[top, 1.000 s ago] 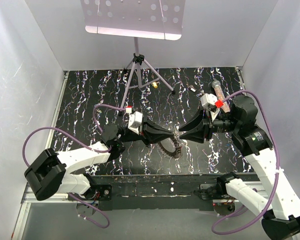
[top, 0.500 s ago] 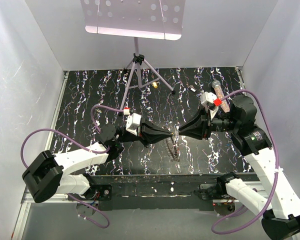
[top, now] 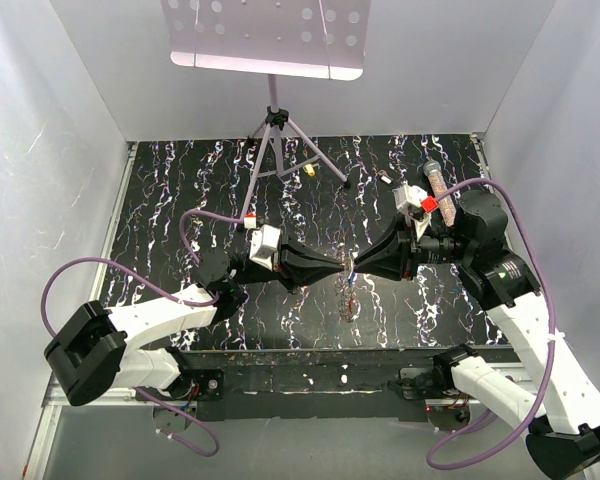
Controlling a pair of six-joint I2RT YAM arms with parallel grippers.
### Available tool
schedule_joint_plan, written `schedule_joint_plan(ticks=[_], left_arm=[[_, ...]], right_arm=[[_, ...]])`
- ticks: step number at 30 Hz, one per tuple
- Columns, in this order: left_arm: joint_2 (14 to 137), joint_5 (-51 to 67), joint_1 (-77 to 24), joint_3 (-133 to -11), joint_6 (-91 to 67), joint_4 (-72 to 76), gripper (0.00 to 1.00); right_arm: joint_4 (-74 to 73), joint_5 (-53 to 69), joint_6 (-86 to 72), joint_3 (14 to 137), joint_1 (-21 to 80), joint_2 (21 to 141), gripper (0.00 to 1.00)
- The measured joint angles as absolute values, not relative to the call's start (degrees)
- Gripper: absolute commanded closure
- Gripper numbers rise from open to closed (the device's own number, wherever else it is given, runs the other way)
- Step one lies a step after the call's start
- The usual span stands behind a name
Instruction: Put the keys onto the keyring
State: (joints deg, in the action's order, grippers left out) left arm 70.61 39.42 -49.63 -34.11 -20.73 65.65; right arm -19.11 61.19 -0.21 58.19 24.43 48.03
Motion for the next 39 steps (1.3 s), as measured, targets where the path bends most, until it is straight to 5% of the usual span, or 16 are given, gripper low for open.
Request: schedule_joint_plan(ticks=[20,39], left_arm=[[72.4,36.4,-49.6,-33.0,-24.6,72.4,1.0],[74.0,33.8,-49.6,-33.0,-26.9,74.2,1.0]], right_arm=[[-17.9,60.2,-3.0,58.2,24.4,48.8,0.99],[-17.0,58.6,-9.7,58.0,24.4,50.4,0.99]])
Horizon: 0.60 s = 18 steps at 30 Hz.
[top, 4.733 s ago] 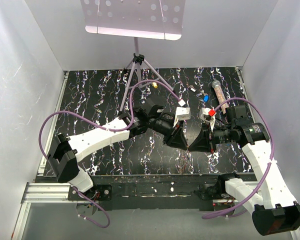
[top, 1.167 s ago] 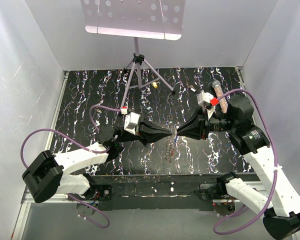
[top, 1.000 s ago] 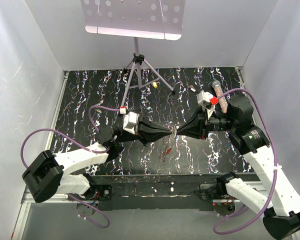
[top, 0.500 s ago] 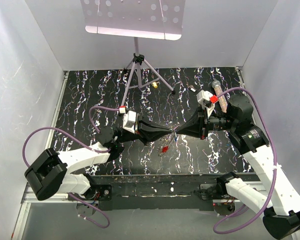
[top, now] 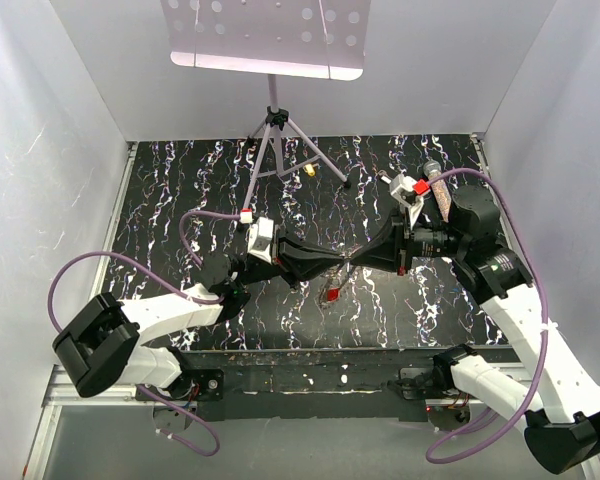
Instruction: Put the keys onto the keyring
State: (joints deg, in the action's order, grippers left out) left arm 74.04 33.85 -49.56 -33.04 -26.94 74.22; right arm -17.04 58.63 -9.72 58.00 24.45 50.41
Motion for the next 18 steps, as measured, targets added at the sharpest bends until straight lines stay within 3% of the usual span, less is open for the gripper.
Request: schedule_joint_plan(ticks=[18], left_arm=[[74.8,30.6,-49.2,-32.3,-28.4,74.1,1.0]], right_arm=[[-15.5,56.0,-15.1,56.2,24.4,51.9,0.99]])
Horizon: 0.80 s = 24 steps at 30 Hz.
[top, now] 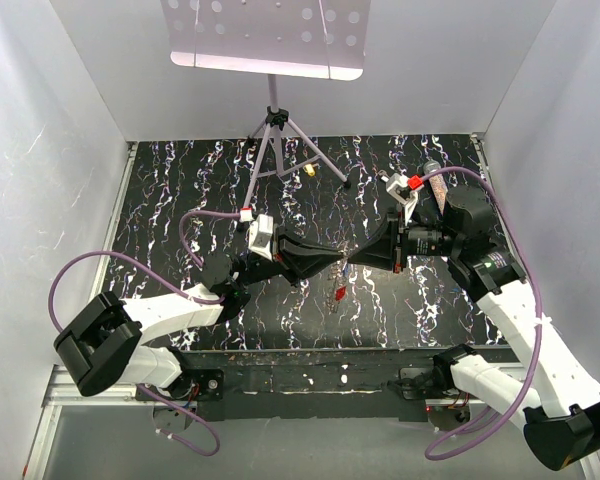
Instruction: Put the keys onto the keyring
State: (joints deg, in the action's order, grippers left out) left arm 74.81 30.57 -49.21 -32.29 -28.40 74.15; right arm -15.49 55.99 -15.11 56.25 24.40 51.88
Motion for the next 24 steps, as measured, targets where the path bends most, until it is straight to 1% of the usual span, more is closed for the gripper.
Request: schedule_joint_plan(ticks=[24], left_arm=[[74.9,29.2,-48.5,-32.3,-30.1,73.8,1.0]], right_arm=[[-11.4,55.7,-20.9,54.5,23.6,52.9,0.99]])
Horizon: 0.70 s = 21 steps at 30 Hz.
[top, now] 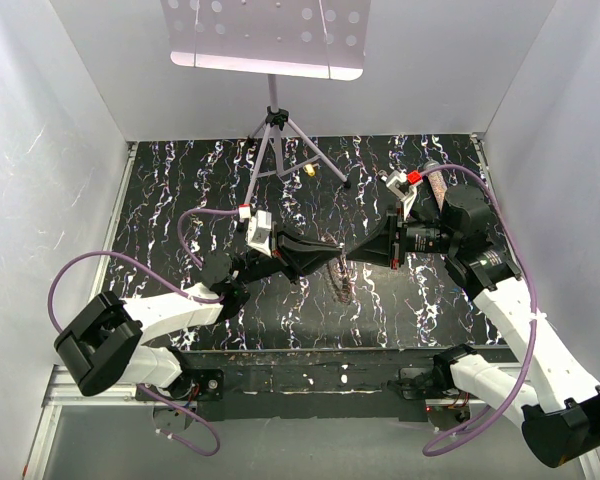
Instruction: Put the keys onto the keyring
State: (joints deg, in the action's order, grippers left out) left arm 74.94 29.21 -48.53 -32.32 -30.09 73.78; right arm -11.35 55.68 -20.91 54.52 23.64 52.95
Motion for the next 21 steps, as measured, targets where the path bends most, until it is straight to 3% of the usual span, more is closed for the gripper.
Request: schedule_joint_plan(ticks=[21], left_arm=[[75.8,28.1,-48.5,-33.3,-30.2,74.0,1.0]], right_arm=[[-8.4,55.3,-23.5,53.5,23.6,53.0,0.99]])
